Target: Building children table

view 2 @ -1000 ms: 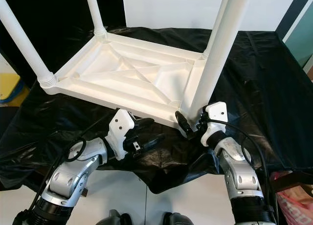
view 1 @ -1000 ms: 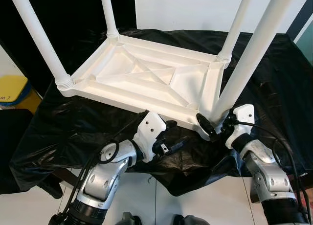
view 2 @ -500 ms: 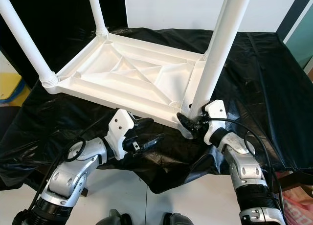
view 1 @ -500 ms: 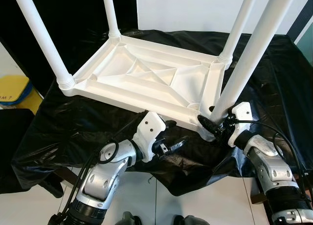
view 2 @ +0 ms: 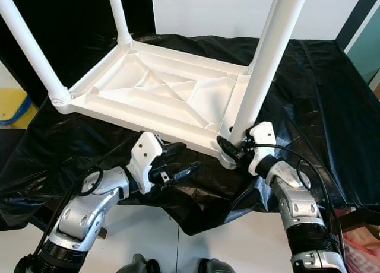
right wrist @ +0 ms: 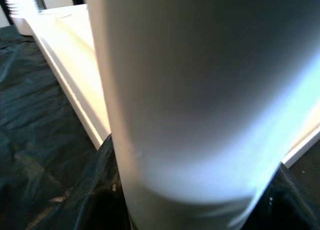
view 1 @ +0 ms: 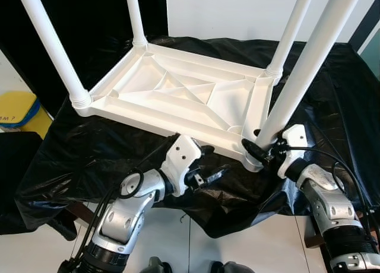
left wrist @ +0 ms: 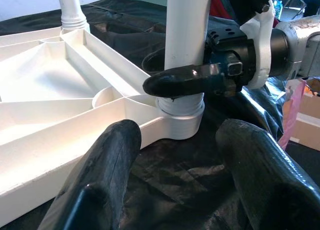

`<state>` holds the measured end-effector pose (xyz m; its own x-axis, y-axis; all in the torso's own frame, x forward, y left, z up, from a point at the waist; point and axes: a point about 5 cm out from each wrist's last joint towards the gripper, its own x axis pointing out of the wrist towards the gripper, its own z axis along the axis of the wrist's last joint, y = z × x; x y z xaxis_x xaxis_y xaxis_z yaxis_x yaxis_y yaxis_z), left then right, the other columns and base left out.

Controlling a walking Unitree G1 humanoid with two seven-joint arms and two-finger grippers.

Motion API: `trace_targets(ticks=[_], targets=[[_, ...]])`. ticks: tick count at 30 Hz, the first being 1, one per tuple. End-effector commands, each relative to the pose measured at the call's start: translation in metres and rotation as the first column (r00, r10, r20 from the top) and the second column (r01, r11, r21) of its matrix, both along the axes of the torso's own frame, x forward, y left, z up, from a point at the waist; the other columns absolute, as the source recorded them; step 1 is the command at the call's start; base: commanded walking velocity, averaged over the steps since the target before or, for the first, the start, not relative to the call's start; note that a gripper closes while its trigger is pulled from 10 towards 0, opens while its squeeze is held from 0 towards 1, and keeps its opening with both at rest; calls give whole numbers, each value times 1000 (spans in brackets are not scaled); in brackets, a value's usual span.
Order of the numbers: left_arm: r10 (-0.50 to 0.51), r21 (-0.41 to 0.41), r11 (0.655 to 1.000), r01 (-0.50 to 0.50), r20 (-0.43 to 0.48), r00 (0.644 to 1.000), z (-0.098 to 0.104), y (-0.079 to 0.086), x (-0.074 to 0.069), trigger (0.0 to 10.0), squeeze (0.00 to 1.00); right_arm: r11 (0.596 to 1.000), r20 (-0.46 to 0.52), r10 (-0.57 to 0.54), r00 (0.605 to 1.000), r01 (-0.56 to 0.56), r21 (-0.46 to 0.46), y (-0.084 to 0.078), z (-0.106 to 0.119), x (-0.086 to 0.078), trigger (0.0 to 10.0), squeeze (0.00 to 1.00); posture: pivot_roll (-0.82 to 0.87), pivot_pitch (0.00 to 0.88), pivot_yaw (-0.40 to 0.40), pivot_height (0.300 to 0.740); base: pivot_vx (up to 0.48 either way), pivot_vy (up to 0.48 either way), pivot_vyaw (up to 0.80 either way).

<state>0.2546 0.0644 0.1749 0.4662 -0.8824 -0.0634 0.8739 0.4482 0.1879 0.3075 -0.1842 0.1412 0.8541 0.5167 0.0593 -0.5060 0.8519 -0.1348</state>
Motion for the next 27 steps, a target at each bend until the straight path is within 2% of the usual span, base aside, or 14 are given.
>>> trace_targets(ticks=[1, 9, 10, 13, 14, 18, 22, 25, 26, 27], targets=[[48, 0, 999, -48, 1, 999, 0, 1, 0, 10000, 0, 998, -39, -56, 998, 56, 6, -3, -7, -1, 10000, 0, -34, 127, -28, 740, 0, 0, 0], [46, -3, 999, -46, -3, 999, -1, -1, 0, 10000, 0, 973, -24, -227, 974, 227, 49, 2, -5, -4, 10000, 0, -43, 132, -31, 740, 0, 0, 0], [45, -4, 999, -45, -4, 999, -1, -1, 0, 10000, 0, 952, -28, -299, 954, 300, 58, 4, -7, -6, 10000, 0, -45, 132, -32, 740, 0, 0, 0], [45, -4, 999, -45, -4, 999, -1, -1, 0, 10000, 0, 944, -30, -324, 946, 325, 59, 5, -8, -6, 10000, 0, -45, 132, -32, 740, 0, 0, 0], [44, -6, 999, -44, -5, 999, -1, -2, 0, 10000, 0, 912, -47, -403, 914, 406, 63, 6, -12, -9, 10000, 0, -46, 135, -34, 740, 0, 0, 0], [44, -7, 999, -44, -6, 999, -1, -2, 0, 10000, 0, 883, -68, -461, 885, 465, 60, 10, -17, -12, 10000, 0, -46, 134, -35, 740, 0, 0, 0], [44, -8, 999, -44, -8, 999, -2, -2, -1, 10000, 0, 821, -112, -560, 821, 568, 60, 21, -27, -18, 10000, 0, -42, 136, -40, 740, 0, 0, 0], [44, -8, 999, -44, -8, 999, -2, -2, -1, 10000, 0, 812, -121, -571, 812, 581, 62, 22, -28, -19, 10000, 0, -42, 136, -40, 740, 0, 0, 0], [46, -9, 999, -46, -7, 999, -2, -2, -1, 10000, 0, 792, -136, -595, 792, 607, 74, 26, -29, -20, 10000, 0, -39, 137, -41, 740, 0, 0, 0], [46, -9, 999, -46, -7, 999, -2, -2, -1, 10000, 0, 792, -136, -595, 792, 607, 74, 26, -29, -20, 10000, 0, -39, 137, -41, 740, 0, 0, 0]])
